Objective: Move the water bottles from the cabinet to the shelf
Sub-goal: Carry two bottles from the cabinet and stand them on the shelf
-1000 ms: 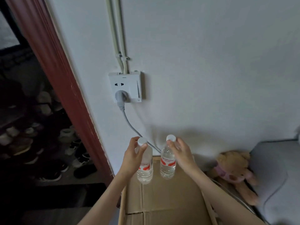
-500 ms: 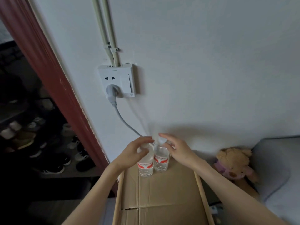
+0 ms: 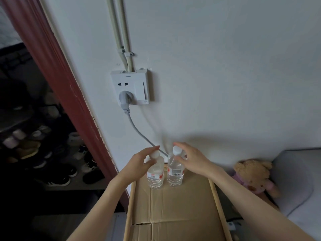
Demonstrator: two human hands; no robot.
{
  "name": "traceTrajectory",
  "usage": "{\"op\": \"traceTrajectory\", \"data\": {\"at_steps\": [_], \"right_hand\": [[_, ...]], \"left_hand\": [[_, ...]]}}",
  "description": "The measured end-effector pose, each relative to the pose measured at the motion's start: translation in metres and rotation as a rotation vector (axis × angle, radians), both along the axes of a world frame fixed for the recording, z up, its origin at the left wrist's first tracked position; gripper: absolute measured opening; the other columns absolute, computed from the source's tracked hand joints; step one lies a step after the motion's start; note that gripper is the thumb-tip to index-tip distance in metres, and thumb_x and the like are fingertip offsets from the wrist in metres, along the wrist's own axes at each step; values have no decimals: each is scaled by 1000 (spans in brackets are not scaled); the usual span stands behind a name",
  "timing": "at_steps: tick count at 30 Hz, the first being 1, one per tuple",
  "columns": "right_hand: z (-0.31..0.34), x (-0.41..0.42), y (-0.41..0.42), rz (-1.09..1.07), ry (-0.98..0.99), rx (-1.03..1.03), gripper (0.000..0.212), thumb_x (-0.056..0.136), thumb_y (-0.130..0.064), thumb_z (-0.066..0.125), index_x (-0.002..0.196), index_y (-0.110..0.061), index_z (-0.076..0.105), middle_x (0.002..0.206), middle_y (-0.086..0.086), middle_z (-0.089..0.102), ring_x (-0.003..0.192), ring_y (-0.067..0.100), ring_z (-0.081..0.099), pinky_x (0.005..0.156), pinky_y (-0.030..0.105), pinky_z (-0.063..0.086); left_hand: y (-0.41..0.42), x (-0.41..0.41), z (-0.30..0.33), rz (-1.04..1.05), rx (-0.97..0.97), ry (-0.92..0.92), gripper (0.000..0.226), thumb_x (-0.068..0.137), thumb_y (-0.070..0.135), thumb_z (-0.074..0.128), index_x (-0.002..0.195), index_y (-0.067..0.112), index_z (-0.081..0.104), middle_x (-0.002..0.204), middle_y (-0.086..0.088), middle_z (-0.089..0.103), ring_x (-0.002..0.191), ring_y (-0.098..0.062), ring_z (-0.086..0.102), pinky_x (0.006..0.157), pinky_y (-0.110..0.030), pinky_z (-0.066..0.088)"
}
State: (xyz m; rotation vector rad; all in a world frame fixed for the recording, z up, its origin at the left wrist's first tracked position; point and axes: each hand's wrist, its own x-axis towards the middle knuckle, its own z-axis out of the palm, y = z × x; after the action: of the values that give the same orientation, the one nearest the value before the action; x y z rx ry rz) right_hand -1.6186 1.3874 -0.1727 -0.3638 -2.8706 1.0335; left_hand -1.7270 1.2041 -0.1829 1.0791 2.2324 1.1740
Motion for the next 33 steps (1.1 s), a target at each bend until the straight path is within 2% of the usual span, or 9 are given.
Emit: {"op": "traceTrajectory", "data": {"at_steps": [3,6,9,12,14,17,23,29,33], "right_hand": [[4,-1,4,-68,10,4,37,89,-25,56,125,-20,51,126,-3,57,112,18,55,94,29,44],[2,-6,4,-185,-2,88,38,79,-42,65,106,-18,54,100,-5,60,91,16,58,79,33,47],[-4,-7,2,-167,20,77,41,80,-46,63,108,-19,50,104,-5,55,96,17,55,81,30,43],[-6,-3,2,-44,-27,7,49,86,-39,58,129,-20,43,131,-2,49,120,17,47,95,26,36],[-5,1,3,-57,-48,-26,45,86,-38,59,126,-20,46,127,1,55,117,20,51,94,29,40],[-3,-1,4,-103,-49,-44,40,85,-36,62,118,-18,50,116,3,61,107,23,57,90,36,45],[-5,-10,1,-147,-24,-46,41,81,-41,65,114,-20,52,109,2,63,101,21,58,86,36,49],[-7,-23,-1,-218,55,-100,31,79,-37,68,102,-20,56,93,-5,61,89,17,57,76,30,45],[-9,-28,3,-206,29,-115,36,76,-40,70,104,-22,57,99,-3,65,93,16,58,81,32,47]], "left_hand": [[1,-4,0,101,38,-50,35,82,6,63,111,26,60,109,9,63,106,-9,57,94,-28,46],[8,-2,1,260,35,12,27,70,20,76,91,24,59,90,9,65,87,-7,60,76,-22,47],[14,4,-4,297,49,14,32,65,30,79,83,25,53,87,8,62,81,-9,57,68,-19,43],[15,5,-7,201,55,32,34,73,26,74,101,28,54,102,7,57,90,-9,54,75,-12,39],[12,3,-9,134,12,32,40,79,22,69,117,22,54,112,5,54,103,-11,52,88,-20,39],[10,2,-9,157,3,6,34,80,17,67,113,21,58,109,6,59,105,-13,56,91,-30,44],[19,-5,-4,268,-43,87,23,79,23,67,101,20,61,103,1,66,97,-20,60,85,-38,48],[32,-3,-4,358,-27,152,24,81,24,65,104,17,60,100,-3,63,94,-24,58,81,-39,47],[31,0,-11,382,0,152,28,83,27,63,110,19,58,103,-1,62,98,-23,57,84,-40,47]]}}
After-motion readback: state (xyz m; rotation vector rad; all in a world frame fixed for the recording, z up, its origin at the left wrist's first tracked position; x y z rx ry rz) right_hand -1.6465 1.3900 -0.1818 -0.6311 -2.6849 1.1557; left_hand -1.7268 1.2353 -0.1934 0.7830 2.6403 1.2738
